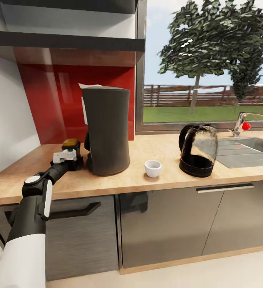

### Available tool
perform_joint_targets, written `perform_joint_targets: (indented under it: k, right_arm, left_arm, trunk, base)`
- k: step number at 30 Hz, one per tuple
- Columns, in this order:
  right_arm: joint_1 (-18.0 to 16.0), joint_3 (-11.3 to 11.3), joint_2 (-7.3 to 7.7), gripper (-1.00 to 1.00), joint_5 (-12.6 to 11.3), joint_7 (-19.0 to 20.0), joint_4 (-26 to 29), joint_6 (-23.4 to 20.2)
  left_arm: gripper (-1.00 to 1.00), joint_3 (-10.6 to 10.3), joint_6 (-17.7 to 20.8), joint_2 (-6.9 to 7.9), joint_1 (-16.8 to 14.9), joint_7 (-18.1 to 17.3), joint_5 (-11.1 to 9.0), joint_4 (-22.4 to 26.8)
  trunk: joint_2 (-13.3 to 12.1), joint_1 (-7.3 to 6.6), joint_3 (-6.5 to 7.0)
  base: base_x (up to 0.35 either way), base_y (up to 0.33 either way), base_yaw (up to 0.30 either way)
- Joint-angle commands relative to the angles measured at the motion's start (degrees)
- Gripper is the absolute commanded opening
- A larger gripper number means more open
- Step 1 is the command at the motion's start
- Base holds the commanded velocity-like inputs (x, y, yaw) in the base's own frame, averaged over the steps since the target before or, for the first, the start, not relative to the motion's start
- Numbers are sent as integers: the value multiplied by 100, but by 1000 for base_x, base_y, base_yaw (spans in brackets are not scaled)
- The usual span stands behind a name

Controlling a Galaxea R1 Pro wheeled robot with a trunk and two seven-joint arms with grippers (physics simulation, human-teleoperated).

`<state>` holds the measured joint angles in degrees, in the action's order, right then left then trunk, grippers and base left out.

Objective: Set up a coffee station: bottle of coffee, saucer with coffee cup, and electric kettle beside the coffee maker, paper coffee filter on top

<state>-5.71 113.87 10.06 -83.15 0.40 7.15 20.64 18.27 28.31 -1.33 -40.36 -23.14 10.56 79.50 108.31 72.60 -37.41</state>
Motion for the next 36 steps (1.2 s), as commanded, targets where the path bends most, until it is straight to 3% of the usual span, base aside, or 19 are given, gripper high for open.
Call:
perform_joint_targets:
  k: [1, 8, 23, 25, 29, 31, 33, 36]
  right_arm:
    - [-7, 39, 5, 100, -61, 4, 15, 19]
    - [-4, 39, 5, 100, -61, 4, 15, 19]
    - [-4, 39, 5, 100, -61, 4, 15, 19]
    - [-4, 39, 5, 100, -61, 4, 15, 19]
    - [-5, 39, 5, 100, -61, 4, 15, 19]
    - [-5, 39, 5, 100, -61, 4, 15, 19]
    - [-5, 39, 5, 100, -61, 4, 15, 19]
    - [-5, 39, 5, 100, -61, 4, 15, 19]
  left_arm:
    - [100, 19, 16, -8, -6, -59, 60, 9]
    - [100, 19, 16, -9, -6, -59, 60, 12]
    - [100, 17, 33, -16, -6, -160, 28, 34]
    - [100, 20, 46, -16, -6, -912, 12, 75]
    - [100, 168, 54, -16, -6, -1790, 9, 114]
    - [100, 651, 58, -23, -6, -3101, 8, 135]
    - [100, 816, 59, -29, -6, -3653, 11, 138]
    - [100, 1038, 60, -51, -6, -4900, 15, 108]
  trunk:
    - [3, -4, -6]
    - [3, -4, -6]
    - [3, -4, -6]
    - [3, -4, -6]
    - [3, -4, -6]
    - [3, -4, -6]
    - [3, -4, -6]
    - [3, -4, -6]
  base:
    - [-309, 0, 0]
    - [-303, 0, 0]
    - [-138, 0, 0]
    - [-11, 0, 0]
    - [-5, 0, 0]
    - [-2, 0, 0]
    - [0, 0, 0]
    - [0, 0, 0]
